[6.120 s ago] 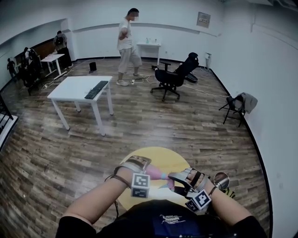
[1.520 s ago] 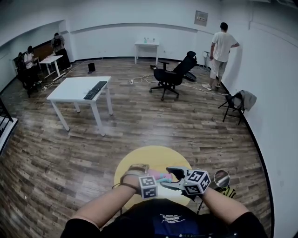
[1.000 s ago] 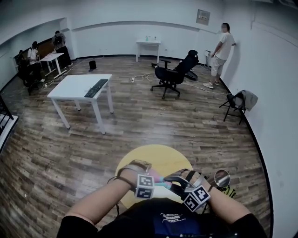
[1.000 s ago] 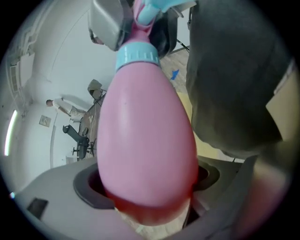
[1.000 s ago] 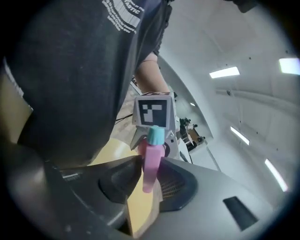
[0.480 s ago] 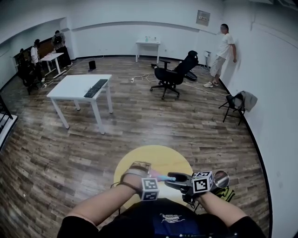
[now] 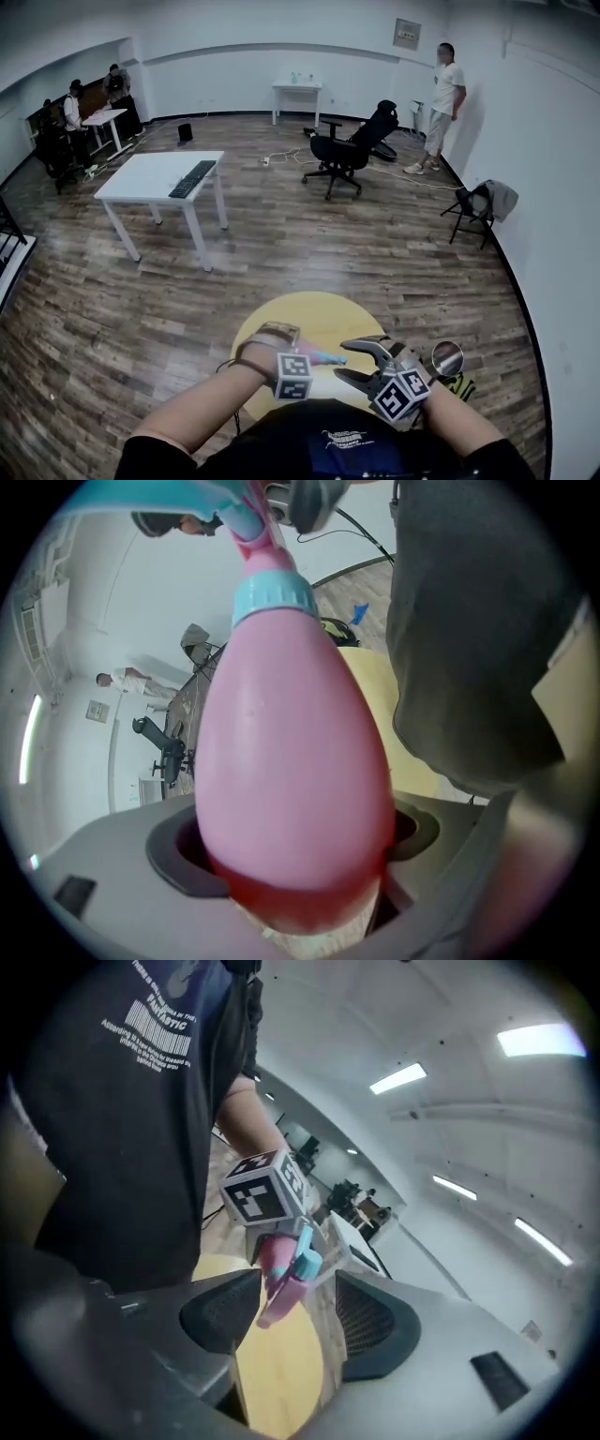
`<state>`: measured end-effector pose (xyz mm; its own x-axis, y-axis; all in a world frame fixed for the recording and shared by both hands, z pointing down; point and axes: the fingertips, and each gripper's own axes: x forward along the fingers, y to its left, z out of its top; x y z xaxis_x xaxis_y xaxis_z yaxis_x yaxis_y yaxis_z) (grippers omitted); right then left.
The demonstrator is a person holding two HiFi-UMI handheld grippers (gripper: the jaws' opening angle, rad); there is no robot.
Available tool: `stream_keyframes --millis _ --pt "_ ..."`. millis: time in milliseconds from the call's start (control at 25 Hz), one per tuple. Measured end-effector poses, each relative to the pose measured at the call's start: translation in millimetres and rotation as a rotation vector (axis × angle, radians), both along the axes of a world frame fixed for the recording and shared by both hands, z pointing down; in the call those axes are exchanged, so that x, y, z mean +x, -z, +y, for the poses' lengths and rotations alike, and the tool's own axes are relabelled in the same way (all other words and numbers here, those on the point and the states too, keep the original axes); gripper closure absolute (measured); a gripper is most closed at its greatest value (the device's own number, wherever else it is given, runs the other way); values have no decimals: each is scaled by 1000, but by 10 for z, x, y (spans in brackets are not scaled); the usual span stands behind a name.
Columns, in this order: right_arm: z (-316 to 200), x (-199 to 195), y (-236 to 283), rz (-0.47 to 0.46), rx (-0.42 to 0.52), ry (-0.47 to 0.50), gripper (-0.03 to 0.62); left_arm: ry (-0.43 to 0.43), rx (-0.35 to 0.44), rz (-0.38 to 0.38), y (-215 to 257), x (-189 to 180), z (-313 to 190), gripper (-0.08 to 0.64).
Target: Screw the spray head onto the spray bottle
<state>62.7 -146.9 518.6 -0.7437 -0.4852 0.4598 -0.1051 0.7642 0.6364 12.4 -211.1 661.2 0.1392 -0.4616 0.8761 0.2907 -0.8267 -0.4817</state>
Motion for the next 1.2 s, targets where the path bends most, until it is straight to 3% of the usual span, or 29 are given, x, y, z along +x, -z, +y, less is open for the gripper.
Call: stream_keyframes --millis 80,160,240,440,520,560,640,680,720,760,840,920,1000,1080,1120,1160,1200 --pt "56 -84 -56 -65 -123 7 381 -19 15 1 31 83 29 80" --pt "35 -50 23 -316 -410 -44 514 -25 48 10 71 167 29 81" --pt "-56 37 149 -588 -717 -102 491 4 82 17 135 197 -2 81" --pt "-308 272 21 -1065 -1263 -286 466 80 295 -62 448 125 -104 84" --pt "-377 313 -120 -1239 -1410 -335 465 75 324 -77 418 101 -146 85" --pt "-392 308 -173 -1263 -1417 -346 465 65 295 -72 356 94 -139 84" --pt "-405 322 -167 -1190 -1289 -357 463 53 172 -25 163 98 -83 83" --pt "-409 364 -84 -1106 -1145 -355 443 56 101 9 65 103 -61 81" --pt "-405 418 24 -988 -953 -345 367 65 35 37 11 93 -39 81" --pt "-379 457 117 -830 -730 -320 337 74 -20 50 -1 64 -14 81" --pt "-216 403 137 -421 -274 -191 268 74 -93 37 -3 -17 33 81" --pt "14 221 -69 -26 59 7 202 46 -141 10 -30 -48 98 80" --pt "115 117 -334 217 235 140 184 13 -197 8 -27 13 203 81" --pt "30 162 -546 358 390 180 170 -6 -254 34 21 131 317 81" --pt "-44 209 -609 407 467 177 209 -7 -277 48 51 186 355 81" --pt "-93 244 -654 435 501 169 296 -1 -296 61 76 227 374 81" --pt "-95 255 -693 434 469 158 308 9 -312 71 93 253 381 81"
